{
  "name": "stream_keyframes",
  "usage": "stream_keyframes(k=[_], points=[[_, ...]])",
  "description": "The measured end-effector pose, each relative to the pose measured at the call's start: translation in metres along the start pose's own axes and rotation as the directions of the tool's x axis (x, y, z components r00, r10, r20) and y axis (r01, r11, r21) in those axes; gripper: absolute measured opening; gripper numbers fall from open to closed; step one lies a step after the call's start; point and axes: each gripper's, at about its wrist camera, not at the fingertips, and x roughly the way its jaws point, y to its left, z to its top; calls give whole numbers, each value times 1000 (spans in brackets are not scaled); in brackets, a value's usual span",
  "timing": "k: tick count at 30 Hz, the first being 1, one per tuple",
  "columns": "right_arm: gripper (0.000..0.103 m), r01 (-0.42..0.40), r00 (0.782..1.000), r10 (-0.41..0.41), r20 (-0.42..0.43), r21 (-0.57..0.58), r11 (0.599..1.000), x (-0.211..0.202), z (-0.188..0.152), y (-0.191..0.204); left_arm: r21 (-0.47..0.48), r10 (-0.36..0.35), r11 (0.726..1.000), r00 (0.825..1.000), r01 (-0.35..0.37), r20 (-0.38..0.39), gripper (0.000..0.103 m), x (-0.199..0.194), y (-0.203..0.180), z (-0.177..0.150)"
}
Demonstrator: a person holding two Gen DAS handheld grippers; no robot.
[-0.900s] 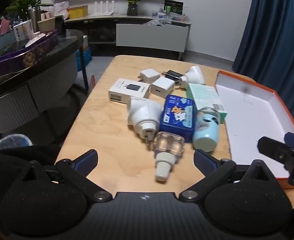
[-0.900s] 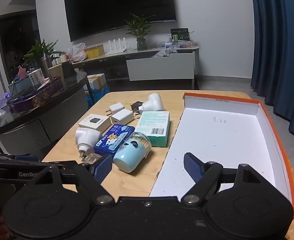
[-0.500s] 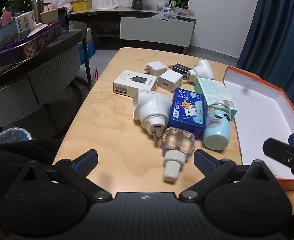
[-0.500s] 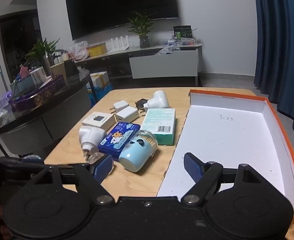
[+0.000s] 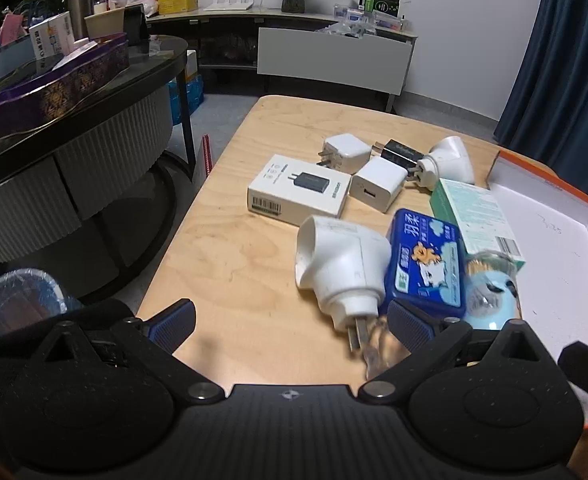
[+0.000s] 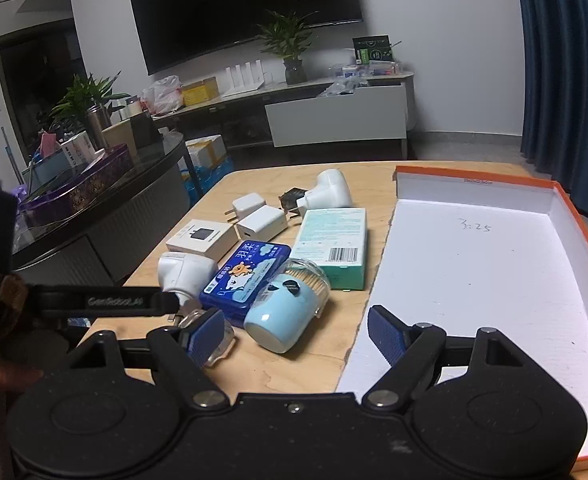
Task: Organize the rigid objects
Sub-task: 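Reach the left tool to the white plug adapter while the right tool reaches the light-blue toothpick jar, then close the left tool on the white adapter while the right tool grasps the toothpick jar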
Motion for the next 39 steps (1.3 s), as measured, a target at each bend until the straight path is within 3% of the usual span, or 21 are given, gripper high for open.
stream_keyframes(k=[33,36,37,38,39], points=[[93,23,994,-19,-105,37,999,43,13,3,73,-21,997,999,24,-41,103,50,-9,21],[93,32,992,-28,-120,32,999,50,13,1,68,-48,996,998,50,-28,91,53,-5,22],[93,36,992,-31,-125,34,999,52,14,0,85,-46,995,999,47,-17,84,52,-7,22],[93,37,991,-31,-132,43,998,55,15,-1,111,-47,993,999,47,-3,70,52,-10,21],[93,32,990,-25,-138,51,998,58,17,-2,137,-45,990,999,44,9,65,51,-12,20]])
